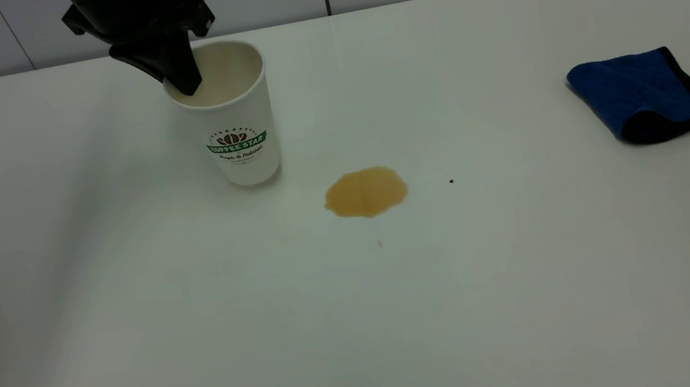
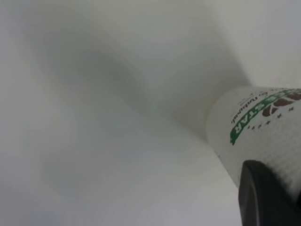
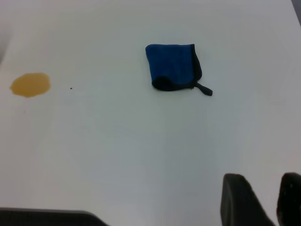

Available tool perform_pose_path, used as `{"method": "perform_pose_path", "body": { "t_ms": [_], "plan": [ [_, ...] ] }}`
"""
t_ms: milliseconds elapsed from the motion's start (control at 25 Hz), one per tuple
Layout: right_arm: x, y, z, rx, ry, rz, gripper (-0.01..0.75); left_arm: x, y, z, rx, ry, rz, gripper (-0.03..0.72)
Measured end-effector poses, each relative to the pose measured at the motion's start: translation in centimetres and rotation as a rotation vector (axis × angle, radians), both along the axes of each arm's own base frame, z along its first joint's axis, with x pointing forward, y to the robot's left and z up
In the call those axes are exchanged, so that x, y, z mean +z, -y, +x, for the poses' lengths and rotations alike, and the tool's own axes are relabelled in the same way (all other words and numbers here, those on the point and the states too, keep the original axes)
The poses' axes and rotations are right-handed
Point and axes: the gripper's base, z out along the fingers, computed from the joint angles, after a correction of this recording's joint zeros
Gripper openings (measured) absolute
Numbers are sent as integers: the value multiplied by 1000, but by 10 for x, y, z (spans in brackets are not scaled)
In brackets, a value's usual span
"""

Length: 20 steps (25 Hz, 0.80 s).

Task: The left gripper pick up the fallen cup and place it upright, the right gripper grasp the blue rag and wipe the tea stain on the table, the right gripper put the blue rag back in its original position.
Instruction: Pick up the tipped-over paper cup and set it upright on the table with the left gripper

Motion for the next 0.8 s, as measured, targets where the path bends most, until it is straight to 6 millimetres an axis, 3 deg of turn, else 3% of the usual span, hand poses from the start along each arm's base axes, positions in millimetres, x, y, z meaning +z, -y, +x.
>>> {"method": "perform_pose_path", "body": {
  "t_ms": [240,400,520,640,720,800],
  "plan": [
    [0,0,0,0,0,0,236,-9,1,1,5,-5,-7,50],
    [0,0,0,0,0,0,236,-10,1,2,8,2,-10,141],
    [0,0,0,0,0,0,236,-10,1,2,10,5,-11,286],
    [0,0,0,0,0,0,236,-4,0,3,-2,7,1,508],
    [0,0,0,0,0,0,236,10,-1,4,-11,10,19,640],
    [0,0,0,0,0,0,236,32,-3,3,-8,15,36,703]
  ]
}}
